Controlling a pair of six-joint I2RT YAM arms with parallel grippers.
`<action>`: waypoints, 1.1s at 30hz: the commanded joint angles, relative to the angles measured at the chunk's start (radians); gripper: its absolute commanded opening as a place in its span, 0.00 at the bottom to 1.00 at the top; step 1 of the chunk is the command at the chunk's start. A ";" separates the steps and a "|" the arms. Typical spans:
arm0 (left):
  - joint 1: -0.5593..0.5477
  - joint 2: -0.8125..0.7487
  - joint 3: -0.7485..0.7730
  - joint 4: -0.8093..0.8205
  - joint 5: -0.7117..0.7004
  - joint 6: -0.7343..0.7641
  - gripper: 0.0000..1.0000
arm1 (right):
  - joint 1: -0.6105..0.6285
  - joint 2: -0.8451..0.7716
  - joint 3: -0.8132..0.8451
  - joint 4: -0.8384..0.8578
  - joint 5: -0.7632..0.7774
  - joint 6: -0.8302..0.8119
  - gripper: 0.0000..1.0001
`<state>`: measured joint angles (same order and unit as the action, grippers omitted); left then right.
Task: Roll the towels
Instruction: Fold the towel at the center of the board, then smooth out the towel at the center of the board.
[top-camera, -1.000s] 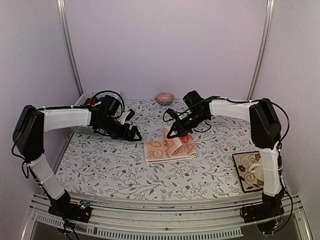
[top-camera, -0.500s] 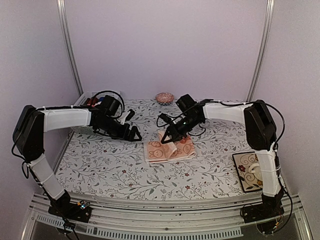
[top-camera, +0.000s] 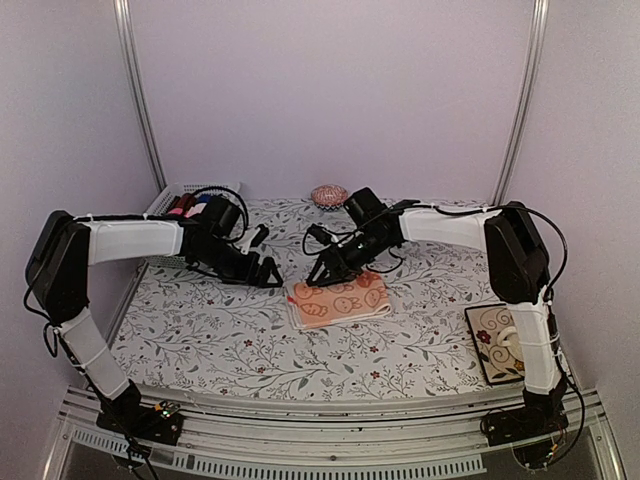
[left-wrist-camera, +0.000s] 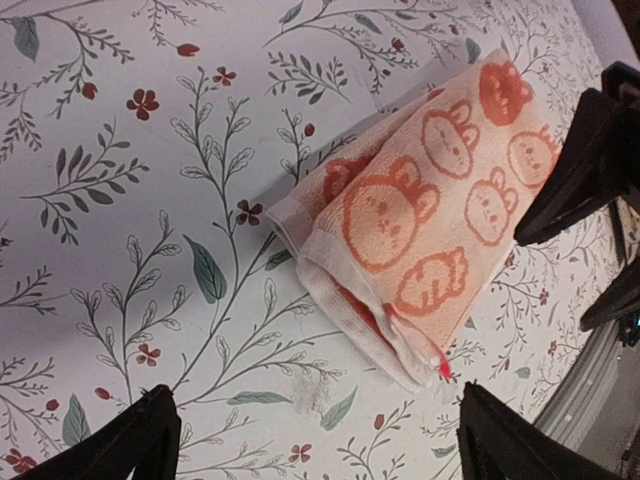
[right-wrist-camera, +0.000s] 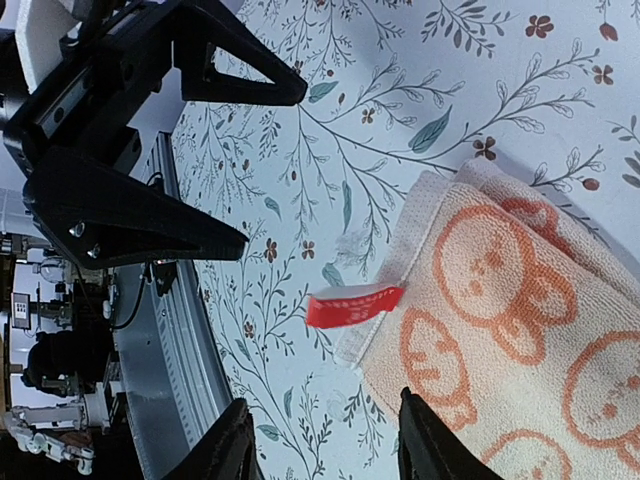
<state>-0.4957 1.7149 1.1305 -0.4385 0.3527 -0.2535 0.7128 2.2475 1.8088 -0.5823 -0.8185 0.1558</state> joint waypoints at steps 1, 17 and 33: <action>-0.025 -0.027 0.008 0.018 -0.009 -0.022 0.97 | -0.011 -0.026 0.008 0.016 0.026 -0.014 0.50; -0.144 0.291 0.297 0.158 0.305 -0.030 0.65 | -0.249 -0.143 -0.313 0.182 -0.024 0.012 0.27; -0.128 0.473 0.335 0.017 0.290 0.065 0.46 | -0.305 -0.069 -0.433 0.167 -0.043 -0.043 0.25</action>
<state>-0.6353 2.1609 1.4441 -0.3805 0.6617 -0.2306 0.4217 2.1643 1.4239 -0.3969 -0.8516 0.1478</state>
